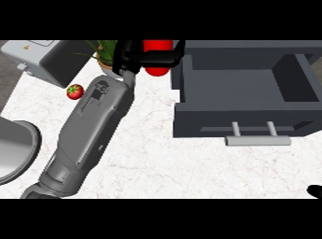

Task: Pick up the can, place it into the drawer and close the drawer

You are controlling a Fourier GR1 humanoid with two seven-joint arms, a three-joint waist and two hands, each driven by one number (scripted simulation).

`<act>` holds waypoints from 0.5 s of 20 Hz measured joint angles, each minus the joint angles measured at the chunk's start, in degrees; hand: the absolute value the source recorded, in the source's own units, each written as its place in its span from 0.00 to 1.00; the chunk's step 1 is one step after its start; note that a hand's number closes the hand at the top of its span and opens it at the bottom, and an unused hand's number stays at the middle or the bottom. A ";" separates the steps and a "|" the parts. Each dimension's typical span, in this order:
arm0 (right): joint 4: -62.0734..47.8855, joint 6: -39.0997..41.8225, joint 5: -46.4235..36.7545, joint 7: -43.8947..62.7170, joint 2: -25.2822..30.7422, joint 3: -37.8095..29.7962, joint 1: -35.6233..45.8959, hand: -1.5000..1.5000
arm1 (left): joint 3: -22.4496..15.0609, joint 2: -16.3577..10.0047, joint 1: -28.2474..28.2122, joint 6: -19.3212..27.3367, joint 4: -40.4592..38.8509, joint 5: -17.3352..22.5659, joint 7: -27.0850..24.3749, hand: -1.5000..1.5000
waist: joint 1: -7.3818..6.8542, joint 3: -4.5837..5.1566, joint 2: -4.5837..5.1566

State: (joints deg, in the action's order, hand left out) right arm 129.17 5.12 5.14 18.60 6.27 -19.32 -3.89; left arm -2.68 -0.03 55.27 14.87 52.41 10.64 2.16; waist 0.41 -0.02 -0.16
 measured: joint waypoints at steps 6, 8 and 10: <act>1.35 -0.46 -0.54 0.63 -0.84 0.93 -0.36 0.00 | -3.00 -0.05 8.01 4.62 -1.07 0.59 5.89 1.00 | 0.43 -0.01 0.13; 0.09 -0.39 0.16 0.59 -0.12 0.21 0.88 0.00 | -3.46 -0.03 11.71 5.88 -3.26 1.24 7.05 1.00 | 0.69 -0.01 0.24; -0.57 -0.54 -0.11 0.27 0.05 0.22 1.60 0.00 | -3.90 0.00 14.41 6.45 -5.17 1.87 7.86 1.00 | 0.77 -0.02 0.28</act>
State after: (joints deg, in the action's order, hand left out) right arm 128.60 4.58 5.03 18.87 6.32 -19.10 -2.29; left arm -6.58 -0.03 69.67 21.32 47.24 12.51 10.02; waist 1.19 -0.04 0.13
